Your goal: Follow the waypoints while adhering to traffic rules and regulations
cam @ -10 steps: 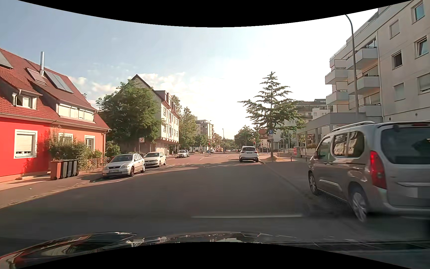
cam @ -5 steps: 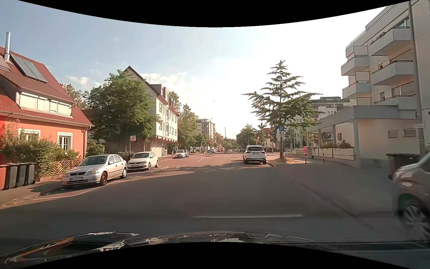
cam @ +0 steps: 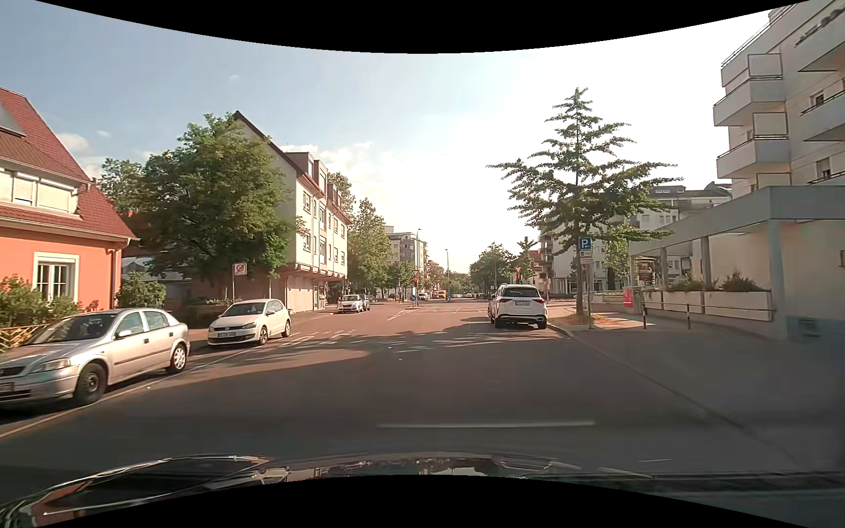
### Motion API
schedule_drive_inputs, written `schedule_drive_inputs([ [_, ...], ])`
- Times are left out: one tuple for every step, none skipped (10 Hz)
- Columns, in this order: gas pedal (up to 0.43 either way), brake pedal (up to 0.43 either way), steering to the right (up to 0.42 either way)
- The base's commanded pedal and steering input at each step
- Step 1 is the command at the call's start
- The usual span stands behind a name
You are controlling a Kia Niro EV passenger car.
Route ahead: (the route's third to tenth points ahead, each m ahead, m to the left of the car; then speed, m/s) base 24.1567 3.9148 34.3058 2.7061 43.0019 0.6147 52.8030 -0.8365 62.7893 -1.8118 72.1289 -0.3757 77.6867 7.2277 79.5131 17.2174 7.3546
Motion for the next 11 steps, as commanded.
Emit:
schedule_drive_inputs([
  [0.087,0.0,-0.015],
  [0.087,0.0,-0.015],
  [0.087,0.0,-0.015],
  [0.087,0.0,-0.016],
  [0.087,0.0,-0.02],
  [0.087,0.0,-0.02],
  [0.087,0.0,-0.02],
  [0.087,0.0,-0.02],
  [0.087,0.0,-0.02],
  [0.087,0.0,-0.02],
  [0.087,0.0,-0.019],
])
